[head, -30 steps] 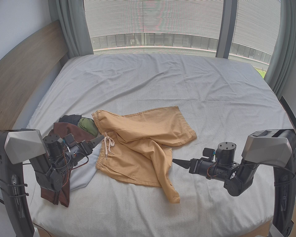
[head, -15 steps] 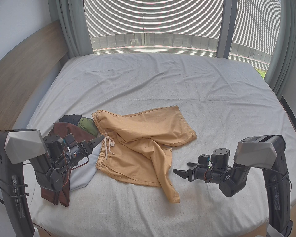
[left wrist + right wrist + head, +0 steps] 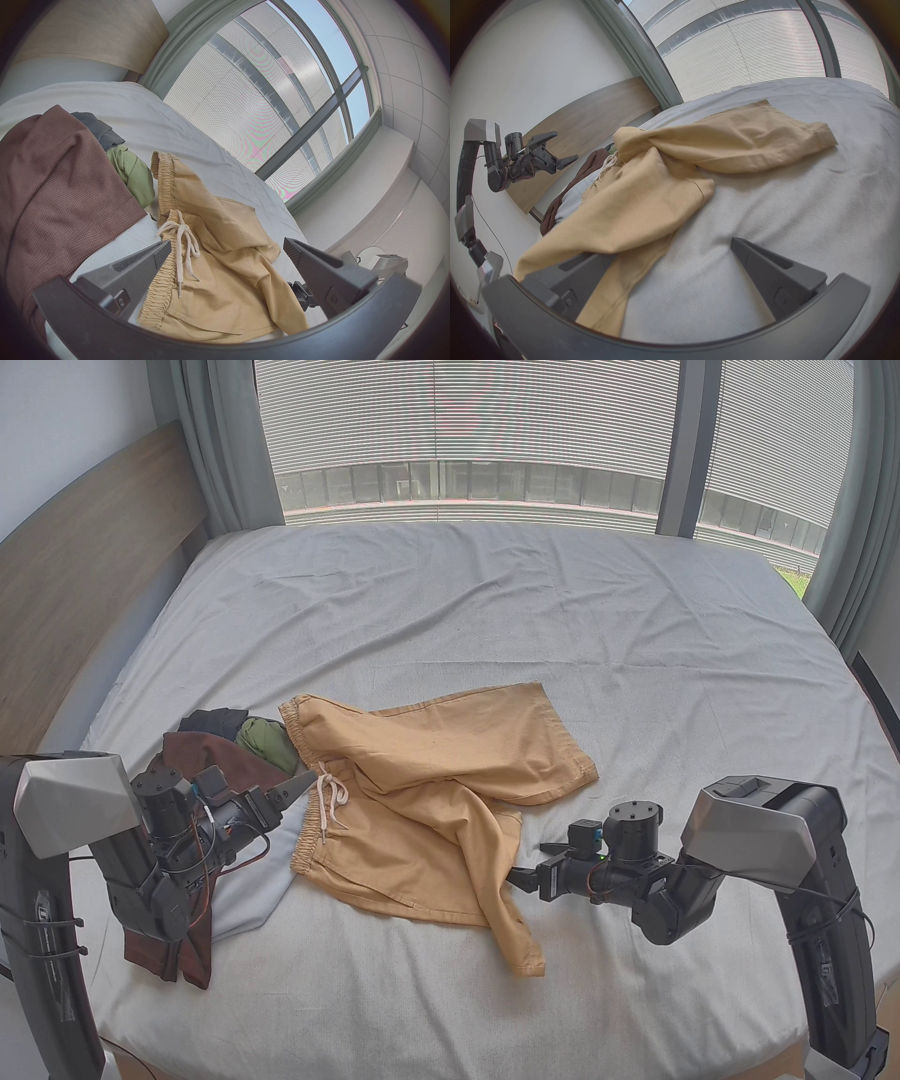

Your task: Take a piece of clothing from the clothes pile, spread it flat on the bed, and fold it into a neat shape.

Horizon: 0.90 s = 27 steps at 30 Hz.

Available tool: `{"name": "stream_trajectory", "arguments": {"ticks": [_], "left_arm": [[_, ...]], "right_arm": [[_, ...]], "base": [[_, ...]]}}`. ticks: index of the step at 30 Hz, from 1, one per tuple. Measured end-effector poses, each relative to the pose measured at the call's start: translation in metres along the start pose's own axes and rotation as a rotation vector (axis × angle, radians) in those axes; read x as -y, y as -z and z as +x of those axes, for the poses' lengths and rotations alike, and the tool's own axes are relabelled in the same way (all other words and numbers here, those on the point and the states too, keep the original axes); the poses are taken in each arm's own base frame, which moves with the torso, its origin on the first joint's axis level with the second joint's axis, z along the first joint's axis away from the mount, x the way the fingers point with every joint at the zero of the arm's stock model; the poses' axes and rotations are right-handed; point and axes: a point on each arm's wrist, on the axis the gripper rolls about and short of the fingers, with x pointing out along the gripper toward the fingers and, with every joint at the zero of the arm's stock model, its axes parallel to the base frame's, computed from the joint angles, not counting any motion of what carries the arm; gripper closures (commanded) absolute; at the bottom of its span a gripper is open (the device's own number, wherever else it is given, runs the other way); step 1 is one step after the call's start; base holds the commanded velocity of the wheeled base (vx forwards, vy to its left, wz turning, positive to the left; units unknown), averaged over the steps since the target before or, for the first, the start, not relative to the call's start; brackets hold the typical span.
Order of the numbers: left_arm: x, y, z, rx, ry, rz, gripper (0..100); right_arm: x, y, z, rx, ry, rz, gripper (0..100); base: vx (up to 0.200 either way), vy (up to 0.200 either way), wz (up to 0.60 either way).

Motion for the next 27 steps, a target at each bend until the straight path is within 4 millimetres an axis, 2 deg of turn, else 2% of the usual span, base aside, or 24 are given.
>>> {"name": "stream_trajectory", "arguments": {"ticks": [5, 10, 27], "left_arm": [[0.0, 0.0, 0.0, -0.001, -0.001, -0.001, 0], [0.0, 0.001, 0.0, -0.004, -0.002, -0.002, 0], [0.001, 0.003, 0.0, -0.009, 0.001, -0.001, 0]], "right_arm": [[-0.008, -0.01, 0.015, 0.026, -0.003, -0.014, 0], [-0.013, -0.013, 0.021, 0.037, -0.013, -0.017, 0], [-0.017, 0.001, 0.026, 0.018, -0.017, -0.017, 0]], "base": [[0.0, 0.0, 0.0], [0.0, 0.0, 0.0], [0.0, 0.0, 0.0]]}}
